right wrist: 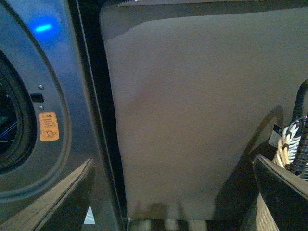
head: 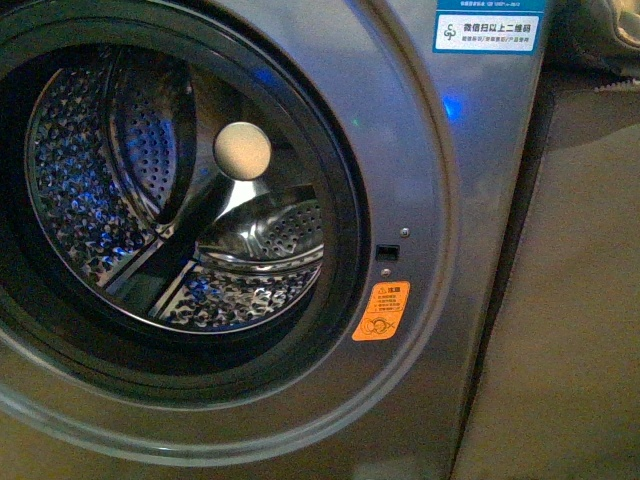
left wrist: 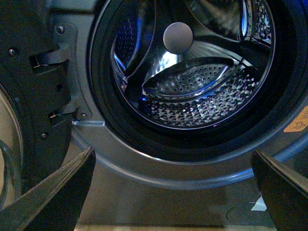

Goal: Put clothes into washing machine

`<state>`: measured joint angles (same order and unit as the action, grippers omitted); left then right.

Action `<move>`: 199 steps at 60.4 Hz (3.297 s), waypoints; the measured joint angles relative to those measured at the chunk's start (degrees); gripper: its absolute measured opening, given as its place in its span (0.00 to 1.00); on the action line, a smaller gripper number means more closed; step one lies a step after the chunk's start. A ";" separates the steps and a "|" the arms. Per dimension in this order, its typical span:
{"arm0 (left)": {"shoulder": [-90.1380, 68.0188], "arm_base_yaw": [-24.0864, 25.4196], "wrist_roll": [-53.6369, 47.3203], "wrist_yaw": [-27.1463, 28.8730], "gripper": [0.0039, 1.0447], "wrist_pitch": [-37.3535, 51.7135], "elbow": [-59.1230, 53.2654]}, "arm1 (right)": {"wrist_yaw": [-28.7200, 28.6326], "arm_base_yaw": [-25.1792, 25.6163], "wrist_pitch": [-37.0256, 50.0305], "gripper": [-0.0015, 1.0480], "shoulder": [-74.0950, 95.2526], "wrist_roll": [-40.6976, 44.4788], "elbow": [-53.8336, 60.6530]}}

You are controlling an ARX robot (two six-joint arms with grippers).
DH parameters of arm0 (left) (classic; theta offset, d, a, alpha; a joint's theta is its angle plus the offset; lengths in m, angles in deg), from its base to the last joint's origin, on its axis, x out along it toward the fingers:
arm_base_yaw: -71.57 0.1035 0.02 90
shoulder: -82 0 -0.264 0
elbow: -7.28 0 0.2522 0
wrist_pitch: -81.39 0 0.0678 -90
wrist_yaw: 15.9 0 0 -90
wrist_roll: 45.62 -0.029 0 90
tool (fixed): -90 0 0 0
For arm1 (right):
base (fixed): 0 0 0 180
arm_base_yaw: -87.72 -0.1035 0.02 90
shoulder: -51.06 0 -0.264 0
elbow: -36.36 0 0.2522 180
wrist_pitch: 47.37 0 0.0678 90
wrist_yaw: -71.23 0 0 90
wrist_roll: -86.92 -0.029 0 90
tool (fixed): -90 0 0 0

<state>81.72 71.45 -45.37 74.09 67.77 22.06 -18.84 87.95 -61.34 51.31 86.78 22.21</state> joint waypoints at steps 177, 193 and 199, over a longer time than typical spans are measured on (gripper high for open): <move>0.02 0.00 0.00 0.02 0.94 -0.02 0.00 | -30.91 55.98 28.33 0.93 165.02 29.40 -73.44; 0.02 0.00 0.00 0.02 0.94 -0.02 0.00 | -30.56 55.17 28.06 0.93 169.13 27.98 -77.42; 0.02 0.00 0.00 0.02 0.94 -0.02 0.00 | -30.86 55.01 27.23 0.93 170.03 26.97 -78.77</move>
<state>81.75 71.45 -45.37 74.11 67.75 22.06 -49.70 142.96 -34.11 221.34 113.75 -56.56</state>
